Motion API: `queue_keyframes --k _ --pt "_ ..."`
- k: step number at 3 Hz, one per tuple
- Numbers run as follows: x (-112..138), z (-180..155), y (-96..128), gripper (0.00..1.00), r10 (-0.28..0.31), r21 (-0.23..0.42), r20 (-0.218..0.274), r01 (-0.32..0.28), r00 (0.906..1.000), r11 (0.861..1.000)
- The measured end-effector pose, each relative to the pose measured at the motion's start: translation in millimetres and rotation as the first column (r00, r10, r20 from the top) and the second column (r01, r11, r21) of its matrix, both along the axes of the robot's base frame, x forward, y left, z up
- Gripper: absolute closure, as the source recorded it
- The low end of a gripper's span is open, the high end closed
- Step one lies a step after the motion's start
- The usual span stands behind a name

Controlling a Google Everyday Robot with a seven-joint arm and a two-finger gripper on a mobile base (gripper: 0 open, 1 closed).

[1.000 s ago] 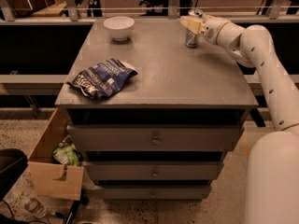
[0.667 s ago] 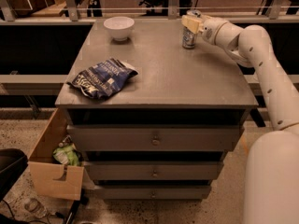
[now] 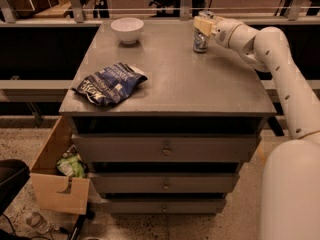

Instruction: Move redbull can near blue chip bag

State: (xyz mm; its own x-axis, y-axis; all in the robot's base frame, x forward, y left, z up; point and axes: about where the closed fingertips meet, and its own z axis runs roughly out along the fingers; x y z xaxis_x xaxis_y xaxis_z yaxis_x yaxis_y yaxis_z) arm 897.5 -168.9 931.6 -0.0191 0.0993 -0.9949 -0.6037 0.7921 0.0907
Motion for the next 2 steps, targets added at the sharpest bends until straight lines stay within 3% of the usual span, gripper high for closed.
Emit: queue_keyframes --k 1,2 --pt "-3 11 6 1.0 0.001 -0.029 0.012 -0.001 0.9999 1.0" --pt "-21 41 3 1.0 -0.03 -0.053 0.047 0.032 0.9985 0.998"
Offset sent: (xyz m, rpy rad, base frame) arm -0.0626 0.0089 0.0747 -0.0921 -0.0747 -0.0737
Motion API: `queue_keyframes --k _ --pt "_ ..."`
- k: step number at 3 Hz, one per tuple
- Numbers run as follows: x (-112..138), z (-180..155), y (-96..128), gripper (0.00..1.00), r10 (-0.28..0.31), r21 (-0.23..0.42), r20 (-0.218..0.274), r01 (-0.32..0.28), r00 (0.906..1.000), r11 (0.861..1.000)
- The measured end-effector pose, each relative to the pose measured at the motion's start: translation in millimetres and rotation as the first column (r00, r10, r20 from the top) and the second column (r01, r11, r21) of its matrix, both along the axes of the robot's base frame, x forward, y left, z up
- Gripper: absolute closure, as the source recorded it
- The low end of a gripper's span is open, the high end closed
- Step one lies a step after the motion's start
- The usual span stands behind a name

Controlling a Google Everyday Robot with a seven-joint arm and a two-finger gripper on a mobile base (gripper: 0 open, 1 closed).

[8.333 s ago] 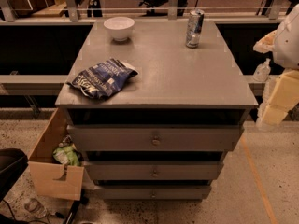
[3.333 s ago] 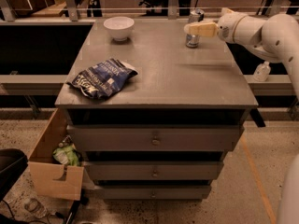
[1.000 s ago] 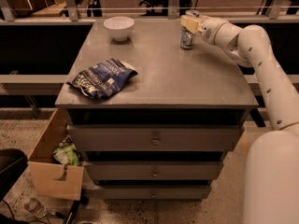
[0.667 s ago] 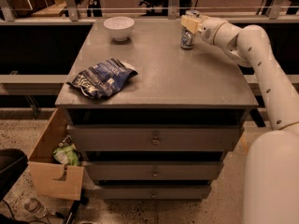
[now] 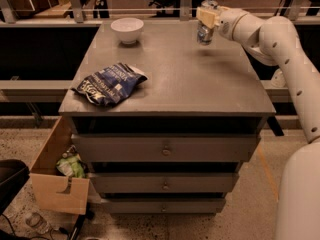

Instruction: Move redbull can near blue chip bag

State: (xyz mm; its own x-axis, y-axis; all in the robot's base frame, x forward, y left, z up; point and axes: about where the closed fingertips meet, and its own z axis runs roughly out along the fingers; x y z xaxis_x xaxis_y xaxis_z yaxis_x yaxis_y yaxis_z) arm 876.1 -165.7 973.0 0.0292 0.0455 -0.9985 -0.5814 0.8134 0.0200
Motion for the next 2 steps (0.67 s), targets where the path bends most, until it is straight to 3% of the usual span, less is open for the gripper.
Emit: queue_keyframes --k 1,2 --pt "-37 30 2 1.0 -0.027 -0.019 0.03 0.027 0.9992 0.999" --pt "-89 57 3 1.0 -0.052 -0.014 0.068 0.053 0.9963 0.998"
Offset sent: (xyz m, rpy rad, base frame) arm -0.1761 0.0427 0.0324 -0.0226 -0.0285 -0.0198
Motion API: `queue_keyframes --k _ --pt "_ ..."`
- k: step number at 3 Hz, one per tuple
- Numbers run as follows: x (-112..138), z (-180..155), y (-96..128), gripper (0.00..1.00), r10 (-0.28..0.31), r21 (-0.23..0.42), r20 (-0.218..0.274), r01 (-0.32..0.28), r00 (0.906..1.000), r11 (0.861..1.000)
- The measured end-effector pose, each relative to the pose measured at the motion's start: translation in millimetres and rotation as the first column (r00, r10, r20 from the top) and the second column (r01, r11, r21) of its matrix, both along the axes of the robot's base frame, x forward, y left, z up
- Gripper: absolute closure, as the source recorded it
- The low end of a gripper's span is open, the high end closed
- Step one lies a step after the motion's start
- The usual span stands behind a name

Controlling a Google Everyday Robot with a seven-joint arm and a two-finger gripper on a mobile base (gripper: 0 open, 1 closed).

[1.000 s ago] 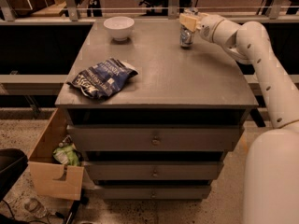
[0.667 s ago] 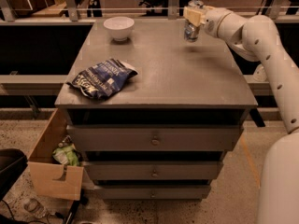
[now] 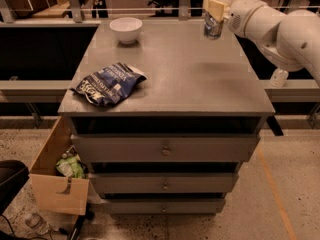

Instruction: Move redbull can near blue chip bag

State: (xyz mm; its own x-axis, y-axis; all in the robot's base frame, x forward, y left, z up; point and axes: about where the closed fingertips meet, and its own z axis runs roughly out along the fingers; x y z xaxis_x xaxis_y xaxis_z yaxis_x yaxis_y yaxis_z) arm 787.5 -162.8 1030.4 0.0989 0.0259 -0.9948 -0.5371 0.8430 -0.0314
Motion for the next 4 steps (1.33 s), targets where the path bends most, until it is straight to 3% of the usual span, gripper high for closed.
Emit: queue_keyframes --k 1,2,3,4 --pt "-57 2 6 1.0 -0.018 0.006 0.015 0.018 0.9997 1.0" --pt "-105 -15 31 1.0 0.012 0.007 0.012 -0.012 0.9999 1.0" --pt "-133 -15 68 1.0 0.094 0.025 0.043 -0.095 0.9946 0.995" --pt "-144 -13 98 1.0 0.192 0.036 0.073 -0.195 0.9787 0.98"
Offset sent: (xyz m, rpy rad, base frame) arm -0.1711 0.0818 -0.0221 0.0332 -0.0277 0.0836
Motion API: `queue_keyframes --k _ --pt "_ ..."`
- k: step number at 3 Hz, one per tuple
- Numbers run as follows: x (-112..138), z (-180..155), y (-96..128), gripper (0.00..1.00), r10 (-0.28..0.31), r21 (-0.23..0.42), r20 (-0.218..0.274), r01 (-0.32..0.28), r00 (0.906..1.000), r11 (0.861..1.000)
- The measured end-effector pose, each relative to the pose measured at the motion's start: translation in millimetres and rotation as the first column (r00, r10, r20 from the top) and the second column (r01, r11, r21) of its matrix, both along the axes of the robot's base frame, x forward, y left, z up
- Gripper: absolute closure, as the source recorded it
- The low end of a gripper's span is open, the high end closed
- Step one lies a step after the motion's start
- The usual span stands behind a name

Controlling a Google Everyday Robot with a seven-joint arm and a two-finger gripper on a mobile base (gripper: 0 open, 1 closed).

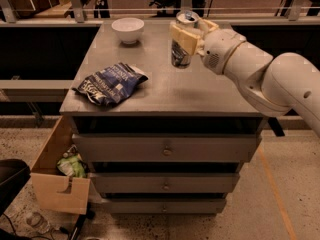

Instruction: Move redbull can near blue chip bag

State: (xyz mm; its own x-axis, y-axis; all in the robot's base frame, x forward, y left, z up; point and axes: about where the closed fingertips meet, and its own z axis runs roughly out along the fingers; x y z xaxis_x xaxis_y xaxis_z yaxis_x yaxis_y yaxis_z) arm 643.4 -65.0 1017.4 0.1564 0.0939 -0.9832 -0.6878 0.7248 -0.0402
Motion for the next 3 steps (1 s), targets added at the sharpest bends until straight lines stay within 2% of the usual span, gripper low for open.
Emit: queue_keyframes --k 1,2,3 --pt "-6 -4 24 1.0 0.106 -0.008 0.005 -0.106 0.9943 0.994" --pt "-14 -16 42 1.0 0.199 -0.028 -0.02 -0.199 0.9799 0.98" --pt "-21 -32 58 1.0 0.265 -0.05 -0.081 -0.27 0.9608 0.962"
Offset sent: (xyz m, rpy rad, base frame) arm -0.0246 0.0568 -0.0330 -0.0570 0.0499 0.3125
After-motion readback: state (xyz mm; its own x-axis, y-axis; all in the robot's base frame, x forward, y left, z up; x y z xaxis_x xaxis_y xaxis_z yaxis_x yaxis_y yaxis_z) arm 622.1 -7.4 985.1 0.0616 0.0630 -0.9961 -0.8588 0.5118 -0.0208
